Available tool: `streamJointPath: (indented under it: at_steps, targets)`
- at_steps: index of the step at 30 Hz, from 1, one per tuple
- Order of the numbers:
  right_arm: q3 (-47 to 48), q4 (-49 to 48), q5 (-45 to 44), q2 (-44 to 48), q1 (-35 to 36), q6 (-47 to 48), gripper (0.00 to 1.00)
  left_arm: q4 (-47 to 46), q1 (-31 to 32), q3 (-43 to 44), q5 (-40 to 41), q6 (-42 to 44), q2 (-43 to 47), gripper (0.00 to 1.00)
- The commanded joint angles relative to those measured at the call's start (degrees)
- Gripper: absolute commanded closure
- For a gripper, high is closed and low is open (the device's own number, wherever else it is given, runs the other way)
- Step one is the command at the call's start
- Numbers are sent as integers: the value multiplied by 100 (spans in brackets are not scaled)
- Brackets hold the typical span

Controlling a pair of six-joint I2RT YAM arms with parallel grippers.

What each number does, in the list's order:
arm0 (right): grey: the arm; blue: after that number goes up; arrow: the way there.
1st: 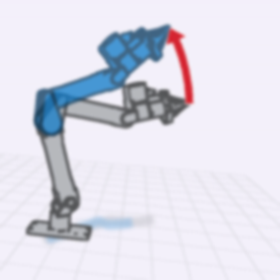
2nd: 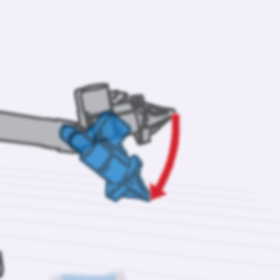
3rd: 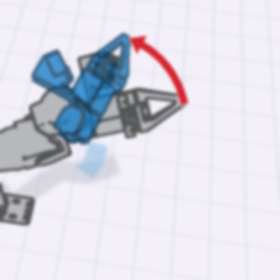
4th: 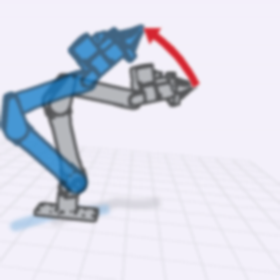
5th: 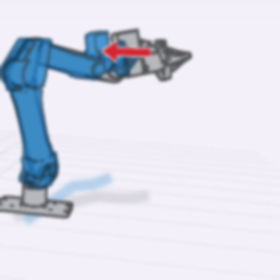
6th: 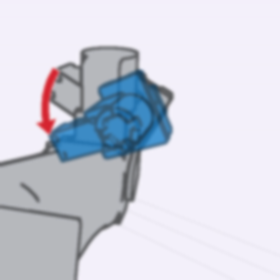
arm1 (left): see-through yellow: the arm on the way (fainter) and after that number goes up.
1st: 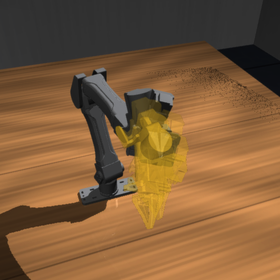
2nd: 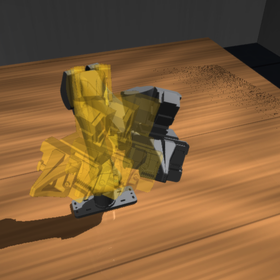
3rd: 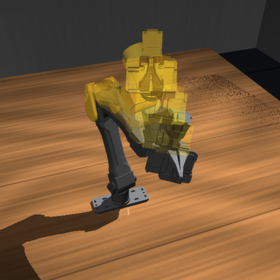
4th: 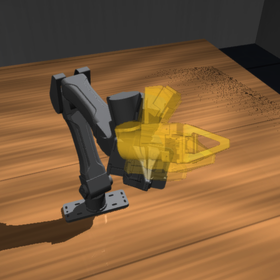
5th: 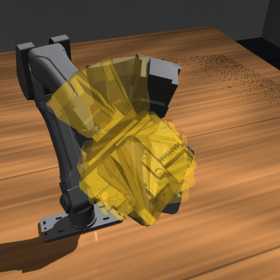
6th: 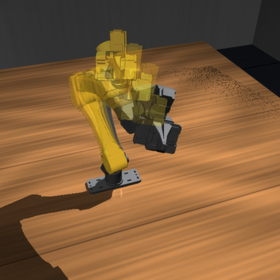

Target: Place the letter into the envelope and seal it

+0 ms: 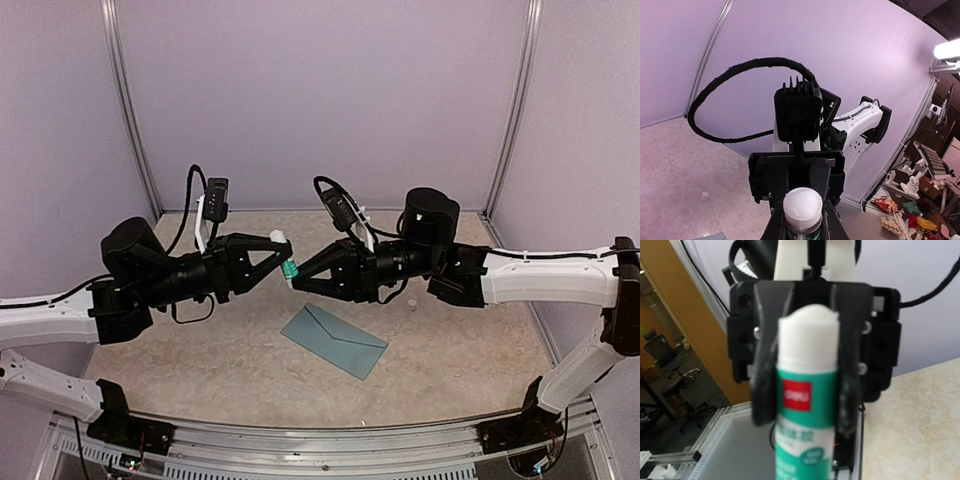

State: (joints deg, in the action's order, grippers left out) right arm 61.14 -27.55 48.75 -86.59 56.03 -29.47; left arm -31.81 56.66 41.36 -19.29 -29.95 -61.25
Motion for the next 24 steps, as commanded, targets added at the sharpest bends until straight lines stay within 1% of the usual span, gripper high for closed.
streamJointPath:
  at_steps: [1,4,8,12,18,21,24]
  targets:
    - [118,183,-410,106,-78,78,94,-96,29,94,91,34,-12,94]
    - [158,552,-973,194,-77,185,93,-112,37,59,273,35,16,99]
    - [265,1180,-2044,363,-44,501,93,-90,37,-3,737,-28,58,100]
    - [637,2015,-3539,341,284,1053,93,71,33,11,1273,-164,58,100]
    - [1690,3319,-6212,-319,880,1603,94,318,29,10,2044,-494,35,100]
    - [2275,3832,-7223,-833,1118,1828,94,396,10,-87,2532,-759,35,100]
    - [2867,4254,-8187,-1364,1276,1906,94,398,-22,-181,2719,-1033,-7,100]
